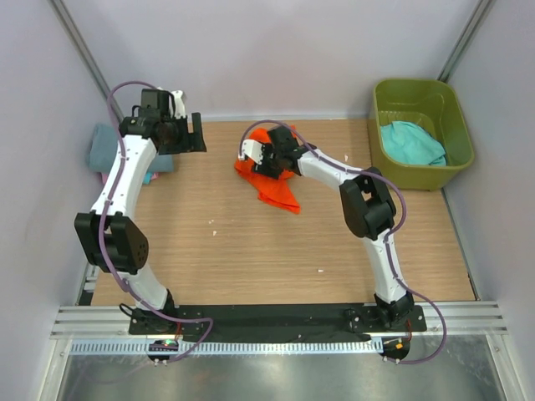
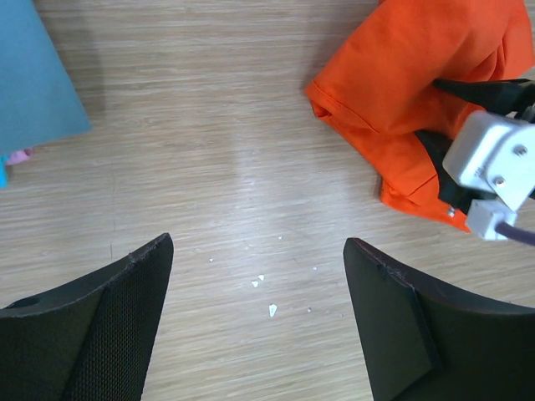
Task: Fold and stack the t-shirts
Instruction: Flatten the tshirt out
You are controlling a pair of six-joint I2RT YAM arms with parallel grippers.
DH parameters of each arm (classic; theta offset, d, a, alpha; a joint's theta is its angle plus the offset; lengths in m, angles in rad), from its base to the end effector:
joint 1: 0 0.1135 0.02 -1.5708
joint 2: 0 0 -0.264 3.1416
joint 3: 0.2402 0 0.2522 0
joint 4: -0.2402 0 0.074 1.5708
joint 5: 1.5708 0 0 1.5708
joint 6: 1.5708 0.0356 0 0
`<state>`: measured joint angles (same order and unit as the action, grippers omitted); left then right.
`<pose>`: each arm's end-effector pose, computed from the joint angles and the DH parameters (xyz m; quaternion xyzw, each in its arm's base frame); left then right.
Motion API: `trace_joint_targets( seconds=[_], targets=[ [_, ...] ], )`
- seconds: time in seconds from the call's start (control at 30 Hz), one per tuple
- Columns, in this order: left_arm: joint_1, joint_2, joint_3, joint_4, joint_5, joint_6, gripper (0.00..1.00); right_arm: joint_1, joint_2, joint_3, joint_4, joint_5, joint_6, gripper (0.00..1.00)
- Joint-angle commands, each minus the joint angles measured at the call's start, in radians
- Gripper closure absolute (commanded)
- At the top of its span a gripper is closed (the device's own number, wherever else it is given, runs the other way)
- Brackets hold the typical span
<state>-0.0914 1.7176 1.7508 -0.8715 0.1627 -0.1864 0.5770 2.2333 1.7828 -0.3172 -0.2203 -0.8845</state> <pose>0.3723 -0.0399 0.3616 -0.0151 0.9309 -0.1246 0.3430 0.4209 0.2832 0.1935 -0.6426 0.6526 0.0405 0.3994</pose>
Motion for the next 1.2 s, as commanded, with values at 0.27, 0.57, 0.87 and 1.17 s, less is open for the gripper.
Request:
trace_joint_targets(
  seconds=[0.27,0.57,0.87,1.17],
  targets=[
    [0.004,-0.03,-0.011,0.037,0.024,-0.05,0.18,-0.002,-0.056,0.122,0.084,0.125,0.09,0.99],
    [-0.08,0.129,-0.139,0.097,0.386,-0.127,0.26,-0.092,-0.179,0.372,0.037,0.216,0.162,0.98],
    [-0.152,0.41,0.063,0.132,0.452,-0.114,0.25,-0.126,-0.279,0.403,-0.003,0.298,0.193,0.99],
    [-0.217,0.585,0.266,0.183,0.515,-0.11,0.25,-0.164,-0.394,0.207,0.007,0.355,0.168,0.99]
  ],
)
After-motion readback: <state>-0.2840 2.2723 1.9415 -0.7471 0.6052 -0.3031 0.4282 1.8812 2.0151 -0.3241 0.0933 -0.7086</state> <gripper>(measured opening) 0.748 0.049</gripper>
